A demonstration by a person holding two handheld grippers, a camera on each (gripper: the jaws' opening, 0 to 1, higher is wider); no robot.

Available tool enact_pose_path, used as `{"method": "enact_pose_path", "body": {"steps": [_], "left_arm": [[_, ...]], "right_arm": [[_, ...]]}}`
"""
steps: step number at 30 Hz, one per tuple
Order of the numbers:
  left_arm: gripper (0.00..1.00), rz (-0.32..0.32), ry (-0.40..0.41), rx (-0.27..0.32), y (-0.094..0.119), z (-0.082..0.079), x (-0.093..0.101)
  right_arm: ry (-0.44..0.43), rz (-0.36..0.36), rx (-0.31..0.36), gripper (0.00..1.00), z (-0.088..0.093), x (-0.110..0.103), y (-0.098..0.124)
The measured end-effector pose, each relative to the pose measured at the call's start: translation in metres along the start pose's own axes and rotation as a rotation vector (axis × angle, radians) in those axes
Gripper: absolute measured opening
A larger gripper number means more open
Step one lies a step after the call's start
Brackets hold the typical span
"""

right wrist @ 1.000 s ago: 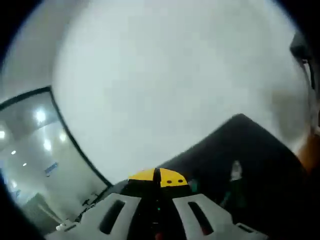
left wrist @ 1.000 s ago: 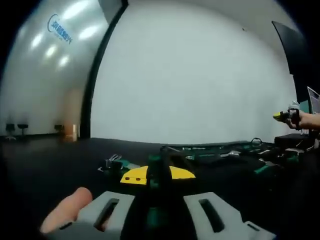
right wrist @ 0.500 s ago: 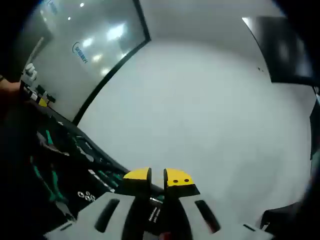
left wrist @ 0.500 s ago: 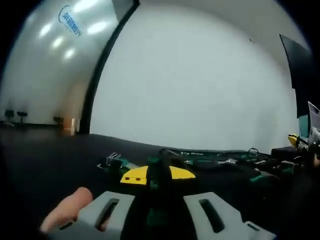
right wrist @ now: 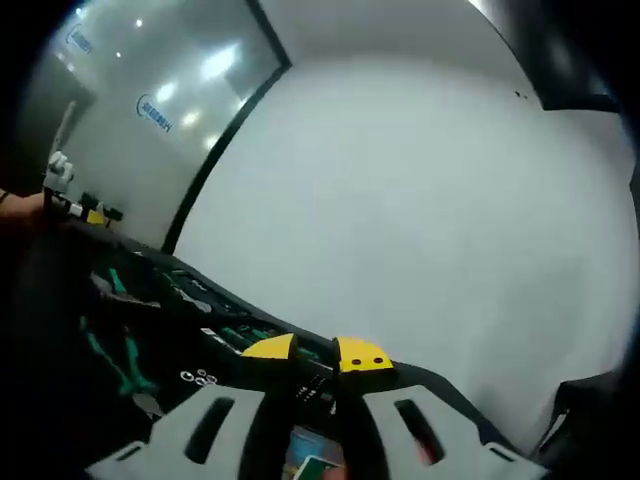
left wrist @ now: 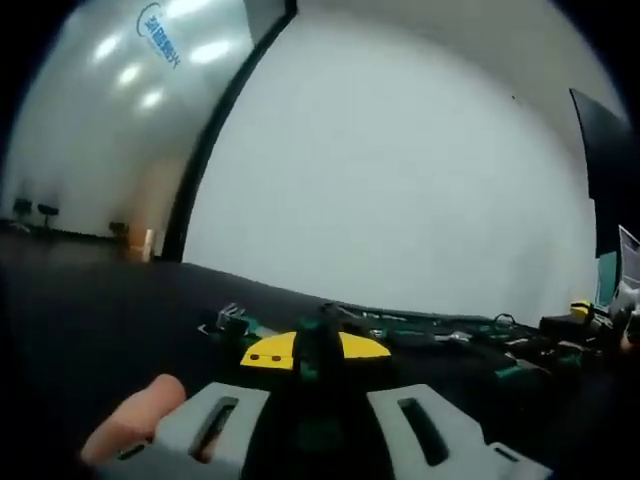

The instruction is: Pick up the tools and put them into their designated positions in the toolbox.

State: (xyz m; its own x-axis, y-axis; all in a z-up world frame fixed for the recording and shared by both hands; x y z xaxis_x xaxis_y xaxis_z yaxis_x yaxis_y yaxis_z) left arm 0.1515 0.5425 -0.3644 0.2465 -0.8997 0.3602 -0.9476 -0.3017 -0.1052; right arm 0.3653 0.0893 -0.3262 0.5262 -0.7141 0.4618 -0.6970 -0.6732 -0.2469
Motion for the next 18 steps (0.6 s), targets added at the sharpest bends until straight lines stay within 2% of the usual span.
{"method": "enact_pose_path", "body": {"steps": [5, 9, 13, 18], "left_arm": [[0.15, 0.008, 0.011, -0.018, -0.001, 0.003, -0.002], [0.15, 0.003, 0.025, -0.012, 0.001, 0.003, -0.002], [0.15, 0.003, 0.001, -0.019, 0.001, 0.005, 0.002], [0.15, 0.005, -0.02, -0.033, -0.008, 0.007, -0.012]], "right_arm": [[0.007, -0.008, -0.011, 0.12, 0.002, -0.001, -0.001], [-0.02, 0.004, -0.012, 0.12, 0.001, 0.003, 0.002], [-0.051, 0.007, -0.014, 0.12, 0.001, 0.006, 0.004], [-0.073, 0.007, -0.014, 0.12, 0.001, 0.007, 0.004]]}}
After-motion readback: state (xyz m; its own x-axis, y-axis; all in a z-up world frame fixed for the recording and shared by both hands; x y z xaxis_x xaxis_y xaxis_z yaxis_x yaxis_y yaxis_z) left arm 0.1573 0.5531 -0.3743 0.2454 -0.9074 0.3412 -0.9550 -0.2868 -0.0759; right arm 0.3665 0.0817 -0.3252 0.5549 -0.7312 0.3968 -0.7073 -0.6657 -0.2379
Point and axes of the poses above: the point that each gripper's makers call its tool centre point, and the gripper's own axes: y roughly backward along the fingers, x roughly to its right, z roughly out of its underside, the point moved 3 cm from there along y, roughly backward along the fingers, and after that the axes turned 7 degrees about y, right-handed, at the moved point
